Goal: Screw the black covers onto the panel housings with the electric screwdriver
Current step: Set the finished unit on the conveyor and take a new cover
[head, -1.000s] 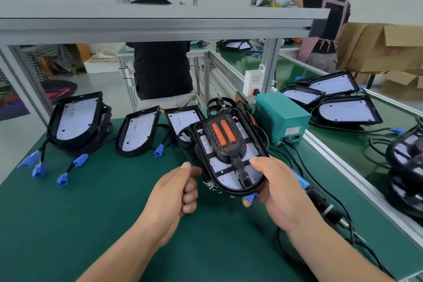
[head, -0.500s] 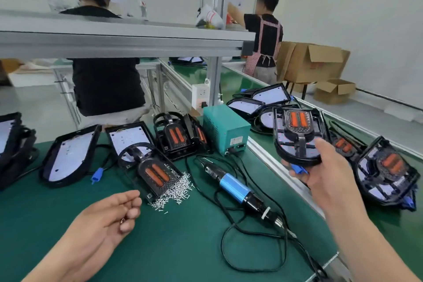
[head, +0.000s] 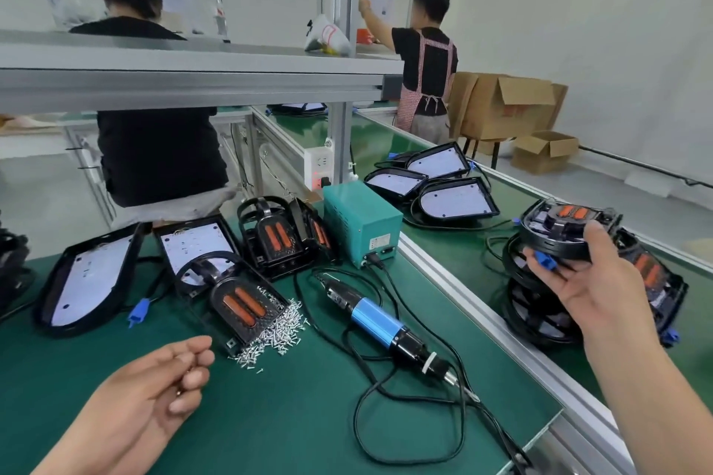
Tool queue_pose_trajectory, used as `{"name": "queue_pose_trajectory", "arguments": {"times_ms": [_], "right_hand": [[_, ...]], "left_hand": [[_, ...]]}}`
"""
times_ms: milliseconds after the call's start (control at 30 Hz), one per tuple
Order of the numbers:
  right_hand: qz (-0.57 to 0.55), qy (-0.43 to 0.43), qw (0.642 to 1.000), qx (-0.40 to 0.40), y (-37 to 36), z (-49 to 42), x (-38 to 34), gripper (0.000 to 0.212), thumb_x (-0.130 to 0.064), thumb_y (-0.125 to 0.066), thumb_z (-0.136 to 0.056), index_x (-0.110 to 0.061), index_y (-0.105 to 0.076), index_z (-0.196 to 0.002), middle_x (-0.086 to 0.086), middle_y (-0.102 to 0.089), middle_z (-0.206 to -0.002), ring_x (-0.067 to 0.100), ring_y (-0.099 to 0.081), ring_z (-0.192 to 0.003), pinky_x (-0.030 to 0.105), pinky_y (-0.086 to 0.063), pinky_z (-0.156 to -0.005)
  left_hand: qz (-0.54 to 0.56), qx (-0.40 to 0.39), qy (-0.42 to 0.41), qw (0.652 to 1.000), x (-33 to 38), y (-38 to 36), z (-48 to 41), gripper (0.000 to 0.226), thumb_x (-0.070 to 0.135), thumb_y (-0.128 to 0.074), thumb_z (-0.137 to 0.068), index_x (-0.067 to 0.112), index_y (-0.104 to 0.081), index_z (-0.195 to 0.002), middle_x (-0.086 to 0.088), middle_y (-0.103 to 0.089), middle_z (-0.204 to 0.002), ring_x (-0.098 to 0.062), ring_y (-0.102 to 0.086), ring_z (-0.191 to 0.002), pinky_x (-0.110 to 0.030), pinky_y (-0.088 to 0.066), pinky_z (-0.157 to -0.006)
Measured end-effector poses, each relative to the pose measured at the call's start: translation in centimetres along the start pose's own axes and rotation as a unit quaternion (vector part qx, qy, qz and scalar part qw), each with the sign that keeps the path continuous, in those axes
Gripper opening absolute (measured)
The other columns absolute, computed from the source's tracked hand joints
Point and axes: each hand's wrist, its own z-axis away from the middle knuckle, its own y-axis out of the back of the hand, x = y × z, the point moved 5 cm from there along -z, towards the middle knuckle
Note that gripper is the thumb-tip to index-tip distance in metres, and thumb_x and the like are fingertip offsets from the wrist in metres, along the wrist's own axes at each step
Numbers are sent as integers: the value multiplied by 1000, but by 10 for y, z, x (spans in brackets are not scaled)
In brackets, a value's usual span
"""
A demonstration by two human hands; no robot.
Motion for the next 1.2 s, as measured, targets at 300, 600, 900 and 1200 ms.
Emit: {"name": "queue_pose_trajectory", "arguments": {"times_ms": [300,600,900,1200], "right_hand": [[-68,-22,996,48,-1,10,7,16,-18,-60,-109,-2,-61,-111,22,-68,-127,36,-72,-117,42,-65,-89],[23,35,995,94,8,40,6,30,-3,-55,-101,-24,-43,-83,-10,-34,-64,8,-33,-58,24,-51,-84],[155,175,967,104,0,72,14,15,-28,-55,-90,-22,-44,-97,-3,-38,-83,12,-28,-62,27,-32,-57],[220,237,939,122,-18,102,15,53,-39,-63,-93,-58,-48,-141,-15,-46,-157,1,-46,-142,33,-39,-116]], "left_hand": [[-4,-9,0,1000,0,0,-1,45,0,-58,-81,-12,-59,-124,-21,-69,-86,-16,-58,-56,-21,-39,-39],[-26,-30,-4,999,-1,-8,4,38,-18,-42,-89,-13,-58,-123,-23,-70,-86,-17,-57,-57,-23,-40,-38],[-30,-16,8,999,-2,-6,6,25,-7,-43,-104,-11,-58,-124,-19,-69,-82,-10,-49,-49,-19,-32,-33],[-49,-21,2,999,2,-12,15,38,13,-62,-93,-6,-62,-126,-15,-65,-86,-13,-48,-56,-22,-36,-38]]}}
